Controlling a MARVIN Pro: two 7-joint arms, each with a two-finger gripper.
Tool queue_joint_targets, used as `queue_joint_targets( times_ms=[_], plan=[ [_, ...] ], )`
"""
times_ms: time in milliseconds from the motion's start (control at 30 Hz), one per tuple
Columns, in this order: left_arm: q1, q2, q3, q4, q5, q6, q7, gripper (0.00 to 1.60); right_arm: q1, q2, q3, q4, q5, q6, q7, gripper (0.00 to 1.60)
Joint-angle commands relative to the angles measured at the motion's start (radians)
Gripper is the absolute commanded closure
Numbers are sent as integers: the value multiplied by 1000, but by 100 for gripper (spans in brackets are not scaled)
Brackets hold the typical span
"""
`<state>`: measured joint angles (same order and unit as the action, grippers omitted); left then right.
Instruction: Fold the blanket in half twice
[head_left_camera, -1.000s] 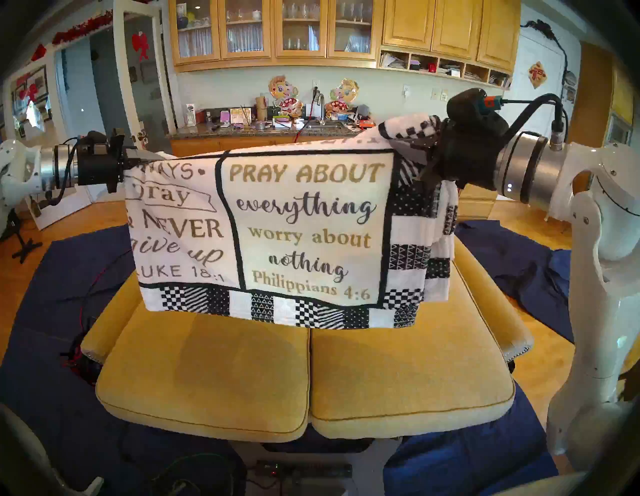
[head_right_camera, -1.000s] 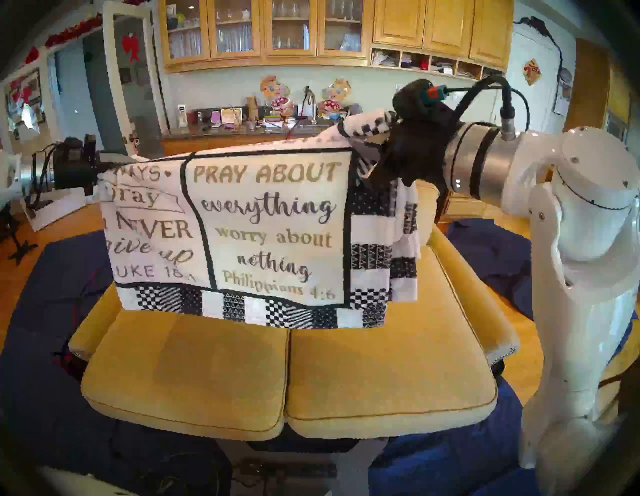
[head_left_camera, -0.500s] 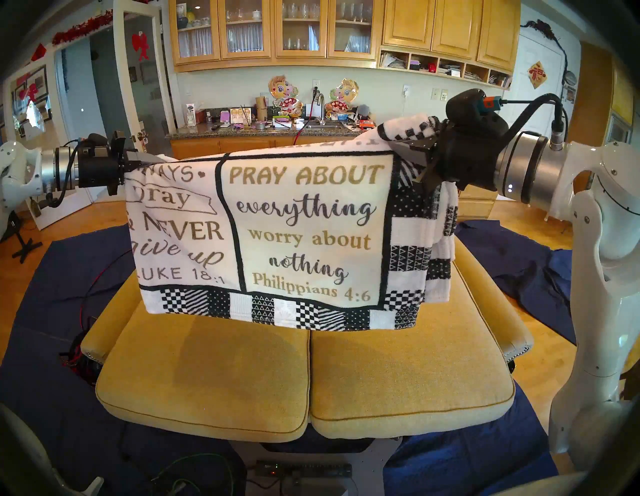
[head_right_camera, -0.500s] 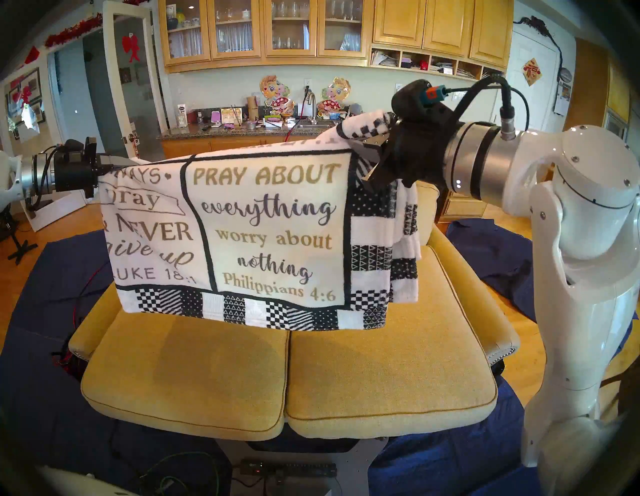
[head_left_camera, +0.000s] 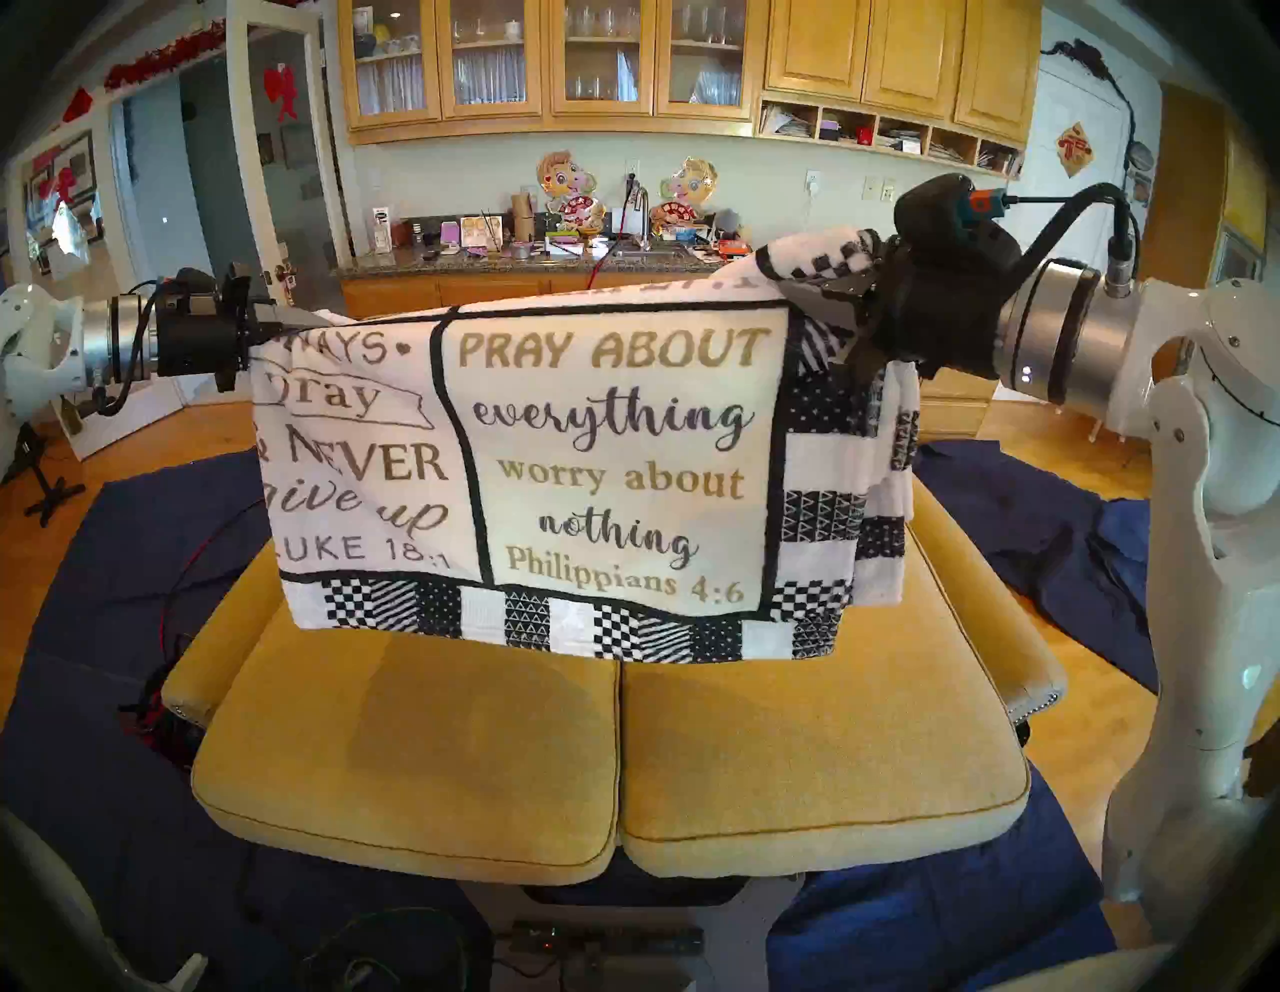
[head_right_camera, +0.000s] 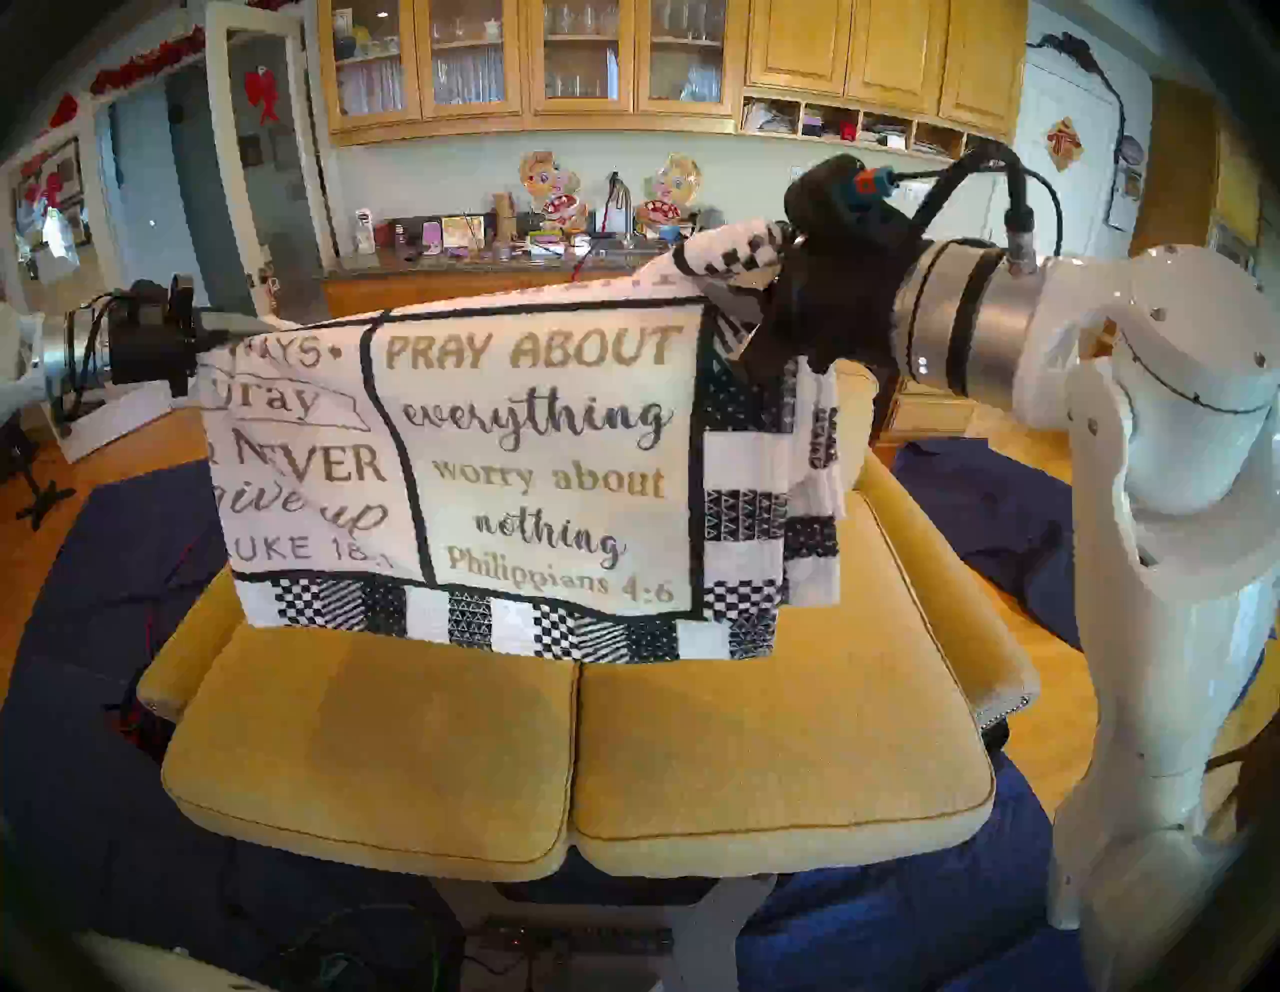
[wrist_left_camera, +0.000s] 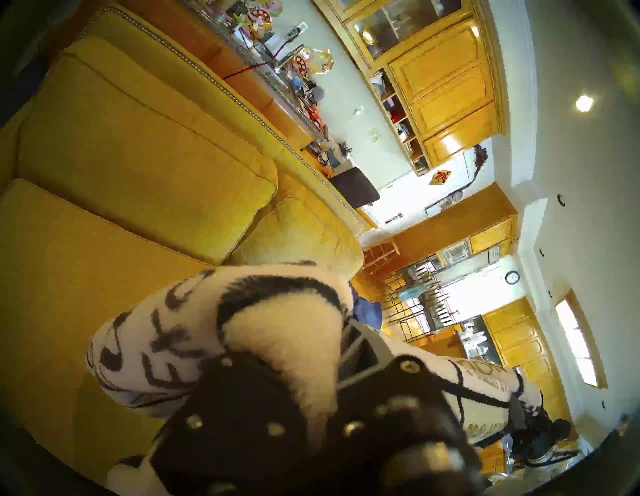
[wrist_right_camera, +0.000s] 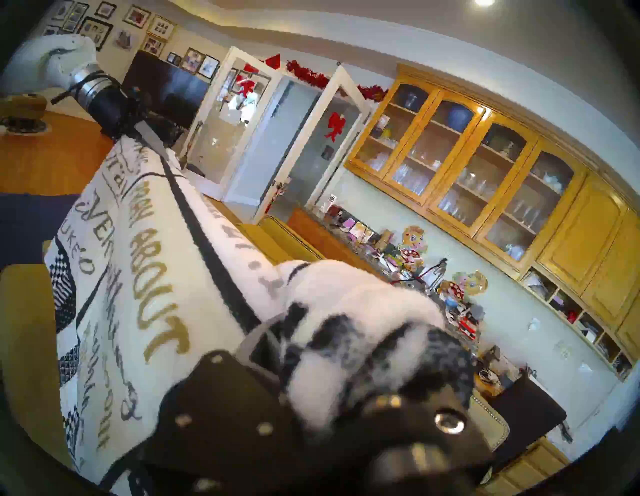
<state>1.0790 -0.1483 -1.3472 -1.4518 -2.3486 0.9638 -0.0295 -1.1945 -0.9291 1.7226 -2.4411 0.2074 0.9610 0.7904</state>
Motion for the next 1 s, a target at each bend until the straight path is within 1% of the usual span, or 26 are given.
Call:
queue_joint_targets(
  times_ms=[0, 500, 967],
  plan=[
    [-38, 24, -47, 10, -11, -4, -11, 160, 44, 10, 44, -2, -8, -2, -11, 160],
    [-35, 24, -58, 10, -19, -4, -10, 160, 55, 24, 57, -2, -6, -1, 10, 160],
    [-15, 24, -51, 13, -21, -4, -5, 160, 49, 36, 62, -2, -5, -1, 33, 160]
  ],
)
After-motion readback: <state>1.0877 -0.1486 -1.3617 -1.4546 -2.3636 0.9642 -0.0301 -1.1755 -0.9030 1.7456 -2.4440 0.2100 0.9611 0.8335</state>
